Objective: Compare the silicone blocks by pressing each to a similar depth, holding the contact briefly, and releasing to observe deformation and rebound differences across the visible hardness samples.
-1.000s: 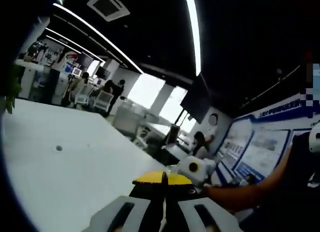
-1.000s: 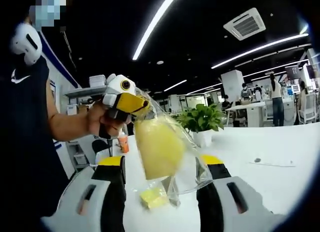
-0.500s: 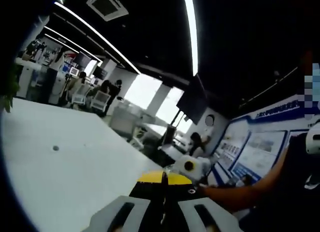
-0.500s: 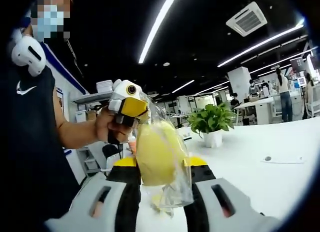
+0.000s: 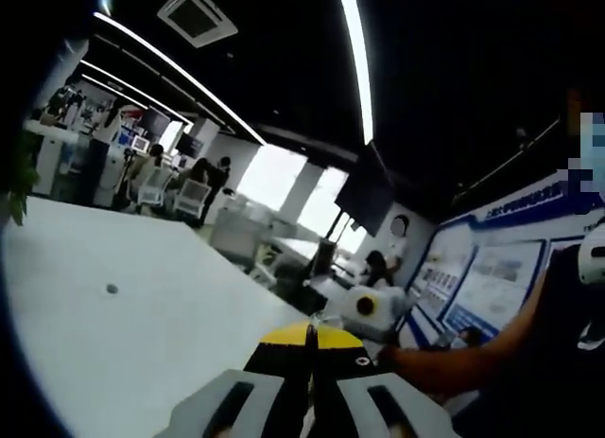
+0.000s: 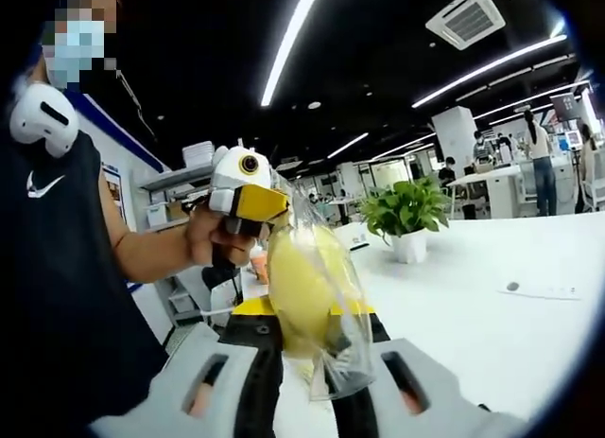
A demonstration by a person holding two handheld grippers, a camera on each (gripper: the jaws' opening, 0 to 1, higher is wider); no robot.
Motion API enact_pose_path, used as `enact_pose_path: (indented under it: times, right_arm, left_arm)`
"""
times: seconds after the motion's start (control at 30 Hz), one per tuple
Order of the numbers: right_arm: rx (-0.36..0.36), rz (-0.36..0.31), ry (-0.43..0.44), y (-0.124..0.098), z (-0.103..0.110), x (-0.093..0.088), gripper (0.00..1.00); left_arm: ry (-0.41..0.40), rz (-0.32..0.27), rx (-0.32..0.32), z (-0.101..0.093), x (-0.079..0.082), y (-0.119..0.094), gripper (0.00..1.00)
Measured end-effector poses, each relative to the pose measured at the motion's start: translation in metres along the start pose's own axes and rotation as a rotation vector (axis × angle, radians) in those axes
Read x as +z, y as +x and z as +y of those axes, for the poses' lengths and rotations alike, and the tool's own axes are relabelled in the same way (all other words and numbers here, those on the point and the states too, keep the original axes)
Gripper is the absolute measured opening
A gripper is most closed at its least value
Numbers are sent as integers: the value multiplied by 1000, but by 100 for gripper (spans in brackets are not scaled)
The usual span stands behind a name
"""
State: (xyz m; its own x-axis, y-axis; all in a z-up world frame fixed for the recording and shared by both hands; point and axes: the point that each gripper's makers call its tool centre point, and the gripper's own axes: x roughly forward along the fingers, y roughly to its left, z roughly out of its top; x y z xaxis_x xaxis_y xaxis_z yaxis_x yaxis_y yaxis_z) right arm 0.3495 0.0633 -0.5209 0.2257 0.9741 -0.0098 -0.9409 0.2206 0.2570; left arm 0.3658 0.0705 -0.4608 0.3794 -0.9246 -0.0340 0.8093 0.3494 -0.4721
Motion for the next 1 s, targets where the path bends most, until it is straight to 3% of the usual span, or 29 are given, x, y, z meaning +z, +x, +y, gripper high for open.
enact_pose_path:
  times: [0.2, 0.47, 0.73, 0.9, 1.0]
  right_arm:
    - [-3, 52, 56, 1, 6, 0, 8]
    - [-7, 100, 41, 1, 10, 0, 3]
    - [21, 125, 74, 1, 17, -4, 0]
    - [13, 169, 39, 0, 16, -9, 0]
    - [14, 178, 45, -1, 18, -12, 0]
  left_arm:
    - [8, -2, 1, 1, 1, -4, 0]
    - [40, -4, 3, -2, 0, -7, 0]
    - [2, 17, 0, -3, -4, -10, 0]
    - [116, 47, 8, -3, -10, -11, 0]
    - [106, 62, -5, -3, -12, -11, 0]
